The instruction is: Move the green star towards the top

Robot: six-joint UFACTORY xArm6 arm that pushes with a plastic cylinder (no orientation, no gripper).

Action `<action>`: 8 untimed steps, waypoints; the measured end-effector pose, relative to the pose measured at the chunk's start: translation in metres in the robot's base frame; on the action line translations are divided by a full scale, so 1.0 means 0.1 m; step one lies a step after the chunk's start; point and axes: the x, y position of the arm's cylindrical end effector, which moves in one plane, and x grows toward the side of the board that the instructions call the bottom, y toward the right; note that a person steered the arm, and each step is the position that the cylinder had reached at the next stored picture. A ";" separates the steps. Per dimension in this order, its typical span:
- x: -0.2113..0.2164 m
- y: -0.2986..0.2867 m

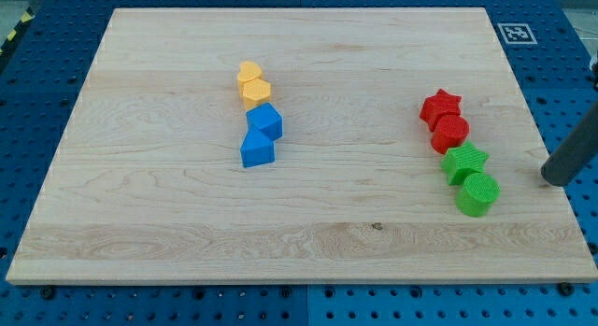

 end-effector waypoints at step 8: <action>-0.02 -1.06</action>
